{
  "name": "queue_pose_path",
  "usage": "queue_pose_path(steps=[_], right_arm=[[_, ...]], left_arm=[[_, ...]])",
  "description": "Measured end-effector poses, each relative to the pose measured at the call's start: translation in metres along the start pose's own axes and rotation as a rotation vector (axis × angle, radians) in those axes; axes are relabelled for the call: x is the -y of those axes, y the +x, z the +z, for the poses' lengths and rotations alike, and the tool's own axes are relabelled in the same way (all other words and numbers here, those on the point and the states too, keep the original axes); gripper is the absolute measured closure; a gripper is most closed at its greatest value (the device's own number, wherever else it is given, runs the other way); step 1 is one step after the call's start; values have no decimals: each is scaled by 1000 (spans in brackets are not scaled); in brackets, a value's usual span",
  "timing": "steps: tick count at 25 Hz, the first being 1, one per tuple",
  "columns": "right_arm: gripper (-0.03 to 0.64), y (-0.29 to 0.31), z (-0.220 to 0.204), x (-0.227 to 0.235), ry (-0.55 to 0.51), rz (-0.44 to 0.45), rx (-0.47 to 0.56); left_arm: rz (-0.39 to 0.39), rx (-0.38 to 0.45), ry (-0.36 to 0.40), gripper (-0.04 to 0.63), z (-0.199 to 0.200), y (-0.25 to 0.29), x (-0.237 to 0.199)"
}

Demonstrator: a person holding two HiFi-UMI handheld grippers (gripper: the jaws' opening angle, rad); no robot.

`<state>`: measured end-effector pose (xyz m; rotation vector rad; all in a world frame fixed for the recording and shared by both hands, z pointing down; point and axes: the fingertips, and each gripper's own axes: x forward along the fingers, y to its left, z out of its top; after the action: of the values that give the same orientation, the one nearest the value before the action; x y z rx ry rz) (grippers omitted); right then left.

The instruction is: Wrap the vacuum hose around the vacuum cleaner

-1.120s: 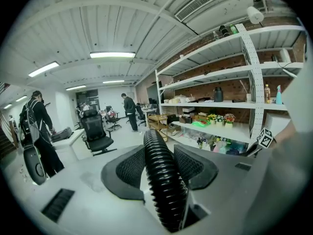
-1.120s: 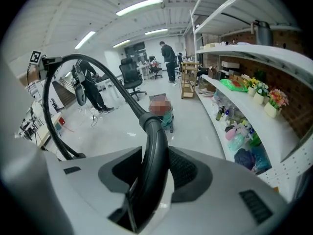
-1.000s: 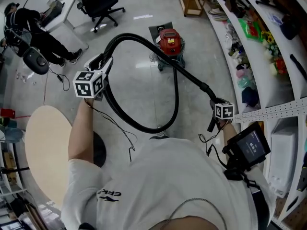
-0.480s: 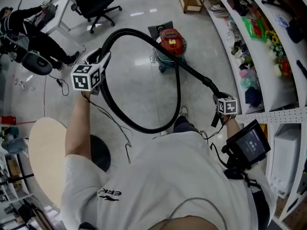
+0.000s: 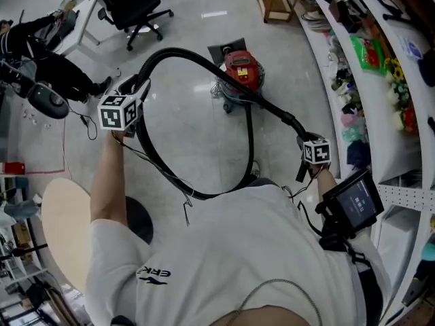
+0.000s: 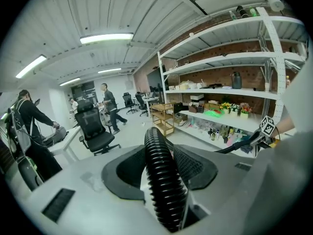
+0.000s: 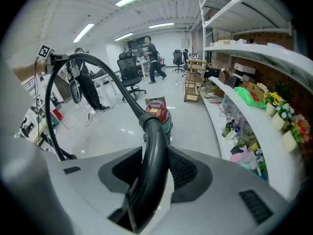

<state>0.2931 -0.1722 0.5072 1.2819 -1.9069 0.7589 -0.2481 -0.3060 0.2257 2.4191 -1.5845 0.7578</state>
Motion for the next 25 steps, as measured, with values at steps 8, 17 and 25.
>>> queue_pose_path(steps=[8, 17, 25], right_arm=[[443, 34, 49, 45, -23, 36, -9], [442, 69, 101, 61, -1, 51, 3], [442, 102, 146, 71, 12, 9, 4]], left_arm=[[41, -47, 34, 414, 33, 51, -8], [62, -64, 114, 417, 76, 96, -35], [48, -55, 200, 422, 105, 154, -76]])
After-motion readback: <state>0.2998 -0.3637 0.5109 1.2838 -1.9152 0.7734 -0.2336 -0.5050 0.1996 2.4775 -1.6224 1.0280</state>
